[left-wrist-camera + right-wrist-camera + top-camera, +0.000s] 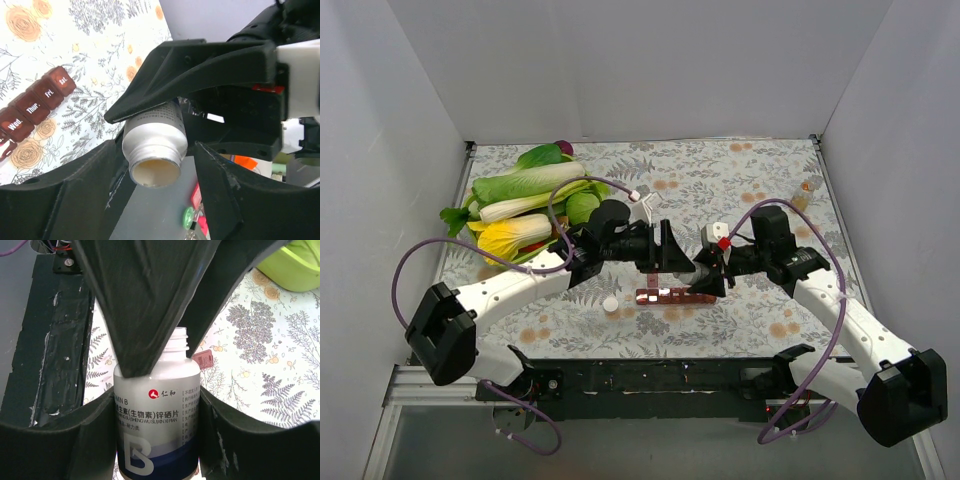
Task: Sort the pills into containers
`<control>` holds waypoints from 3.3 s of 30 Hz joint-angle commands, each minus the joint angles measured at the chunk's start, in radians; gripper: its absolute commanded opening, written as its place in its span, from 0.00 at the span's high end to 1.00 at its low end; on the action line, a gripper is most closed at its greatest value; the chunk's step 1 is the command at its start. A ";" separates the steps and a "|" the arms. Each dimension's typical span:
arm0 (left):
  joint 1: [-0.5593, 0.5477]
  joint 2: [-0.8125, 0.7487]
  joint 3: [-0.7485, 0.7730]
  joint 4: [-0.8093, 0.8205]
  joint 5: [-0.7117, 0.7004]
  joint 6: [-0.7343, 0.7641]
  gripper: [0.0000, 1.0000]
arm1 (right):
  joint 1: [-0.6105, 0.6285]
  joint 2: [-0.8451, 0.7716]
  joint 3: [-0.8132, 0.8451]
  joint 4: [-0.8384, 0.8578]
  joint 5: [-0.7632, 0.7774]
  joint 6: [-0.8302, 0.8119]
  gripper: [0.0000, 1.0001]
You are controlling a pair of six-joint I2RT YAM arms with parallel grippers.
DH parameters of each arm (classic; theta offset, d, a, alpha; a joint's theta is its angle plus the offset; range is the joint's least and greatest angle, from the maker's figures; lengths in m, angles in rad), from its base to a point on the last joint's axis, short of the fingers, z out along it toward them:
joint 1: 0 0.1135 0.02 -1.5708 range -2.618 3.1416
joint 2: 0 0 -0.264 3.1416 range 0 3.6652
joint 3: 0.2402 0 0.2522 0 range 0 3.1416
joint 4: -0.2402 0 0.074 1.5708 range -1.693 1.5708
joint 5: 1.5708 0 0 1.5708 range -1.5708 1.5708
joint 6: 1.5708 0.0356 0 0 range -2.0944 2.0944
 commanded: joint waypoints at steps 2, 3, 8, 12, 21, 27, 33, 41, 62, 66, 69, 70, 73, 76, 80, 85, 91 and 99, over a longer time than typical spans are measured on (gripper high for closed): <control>0.043 -0.093 0.005 0.000 -0.029 0.004 0.30 | -0.016 -0.007 0.030 -0.017 -0.028 -0.004 0.96; 0.054 -0.102 0.007 -0.005 -0.032 0.013 0.27 | -0.017 -0.008 0.031 -0.015 -0.030 -0.004 0.96; 0.087 -0.139 0.042 -0.087 -0.073 0.073 0.17 | -0.036 -0.008 0.040 0.000 -0.048 0.017 0.96; 0.109 -0.205 0.103 -0.224 -0.228 0.222 0.11 | -0.074 0.009 0.097 0.026 -0.077 0.088 0.97; 0.120 -0.547 0.079 -0.279 -0.519 0.392 0.02 | -0.214 0.240 0.448 1.111 -0.197 1.151 0.97; 0.120 -0.674 0.007 -0.284 -0.564 0.366 0.02 | -0.381 0.474 0.628 1.840 0.137 2.175 0.96; 0.120 -0.694 -0.024 -0.285 -0.555 0.366 0.02 | -0.191 0.268 0.613 1.897 -0.069 1.916 0.96; 0.120 -0.687 -0.035 -0.267 -0.483 0.405 0.02 | -0.217 0.243 0.620 2.111 -0.096 1.996 0.94; 0.120 -0.814 -0.251 -0.209 -0.495 0.581 0.02 | -0.205 0.035 -0.174 1.745 -0.475 1.467 0.95; 0.120 -0.803 -0.268 -0.218 -0.487 0.589 0.02 | -0.203 0.033 -0.181 1.324 -0.429 1.193 0.95; 0.120 -0.797 -0.270 -0.218 -0.487 0.590 0.02 | -0.154 0.061 0.015 0.398 -0.285 0.531 0.94; 0.120 -0.797 -0.270 -0.221 -0.487 0.592 0.02 | -0.118 0.094 0.131 0.223 -0.170 0.232 0.94; 0.120 -0.799 -0.266 -0.227 -0.487 0.601 0.02 | -0.059 0.081 0.119 0.207 -0.091 0.171 0.94; 0.120 -0.799 -0.268 -0.235 -0.486 0.618 0.02 | 0.010 0.078 0.125 0.118 -0.008 0.030 0.95; 0.120 -0.811 -0.286 -0.242 -0.481 0.639 0.02 | 0.074 0.066 0.062 0.054 0.053 -0.107 0.95; 0.120 -0.831 -0.311 -0.249 -0.523 0.670 0.02 | 0.113 0.070 -0.009 0.035 0.130 -0.197 0.95; 0.120 -0.835 -0.342 -0.242 -0.573 0.693 0.02 | 0.154 0.121 -0.059 0.061 0.179 -0.243 0.95; 0.120 -0.881 -0.388 -0.226 -0.573 0.707 0.02 | 0.214 0.203 -0.058 0.097 0.291 -0.246 0.96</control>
